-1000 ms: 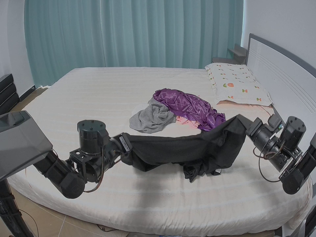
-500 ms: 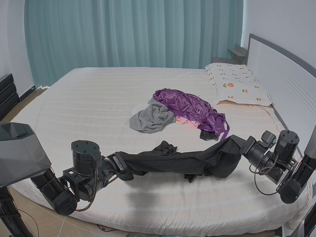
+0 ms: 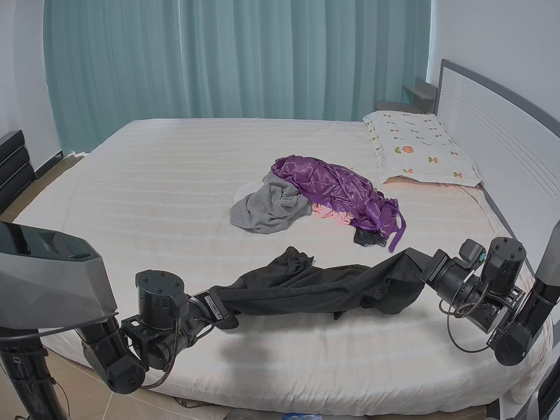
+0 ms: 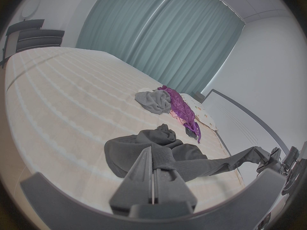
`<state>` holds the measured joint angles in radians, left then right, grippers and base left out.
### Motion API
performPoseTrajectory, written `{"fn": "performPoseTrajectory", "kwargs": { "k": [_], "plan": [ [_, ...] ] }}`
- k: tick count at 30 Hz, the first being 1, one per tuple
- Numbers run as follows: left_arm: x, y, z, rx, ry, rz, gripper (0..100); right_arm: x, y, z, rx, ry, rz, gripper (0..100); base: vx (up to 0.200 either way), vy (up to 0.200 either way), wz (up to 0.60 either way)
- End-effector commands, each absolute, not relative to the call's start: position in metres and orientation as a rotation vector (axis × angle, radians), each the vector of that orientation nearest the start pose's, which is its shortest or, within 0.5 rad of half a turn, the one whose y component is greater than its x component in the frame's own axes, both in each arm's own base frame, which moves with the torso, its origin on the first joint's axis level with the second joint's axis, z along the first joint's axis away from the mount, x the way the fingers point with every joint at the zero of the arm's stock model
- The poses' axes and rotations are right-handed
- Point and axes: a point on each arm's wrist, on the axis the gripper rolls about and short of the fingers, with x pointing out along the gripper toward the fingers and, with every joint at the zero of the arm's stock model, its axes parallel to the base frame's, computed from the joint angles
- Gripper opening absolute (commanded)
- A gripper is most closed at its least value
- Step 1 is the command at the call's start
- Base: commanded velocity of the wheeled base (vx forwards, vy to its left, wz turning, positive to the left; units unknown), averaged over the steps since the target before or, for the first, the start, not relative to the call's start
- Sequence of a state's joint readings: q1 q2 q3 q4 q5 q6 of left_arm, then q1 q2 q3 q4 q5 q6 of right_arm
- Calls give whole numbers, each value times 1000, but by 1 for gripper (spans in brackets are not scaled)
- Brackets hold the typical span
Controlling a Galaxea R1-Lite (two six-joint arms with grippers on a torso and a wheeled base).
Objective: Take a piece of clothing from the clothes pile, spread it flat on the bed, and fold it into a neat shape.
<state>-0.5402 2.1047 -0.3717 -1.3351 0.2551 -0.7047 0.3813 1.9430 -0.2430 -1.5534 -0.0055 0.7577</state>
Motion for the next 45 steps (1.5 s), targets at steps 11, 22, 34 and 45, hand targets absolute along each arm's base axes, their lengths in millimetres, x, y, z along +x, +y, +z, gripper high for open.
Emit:
{"fn": "performPoseTrajectory", "kwargs": {
  "k": [11,22,34,45],
  "plan": [
    [258,-141,36,-557,375,-91,0,243,98,84,722,265,309,0,0,0,0],
    [256,-140,43,-566,354,-98,0,243,97,88,721,232,282,0,0,182,0],
    [252,-138,54,-560,325,-110,0,244,97,91,728,215,282,0,0,200,0],
    [252,-137,58,-566,312,-115,0,244,95,94,735,207,280,0,0,200,0]
  ]
}}
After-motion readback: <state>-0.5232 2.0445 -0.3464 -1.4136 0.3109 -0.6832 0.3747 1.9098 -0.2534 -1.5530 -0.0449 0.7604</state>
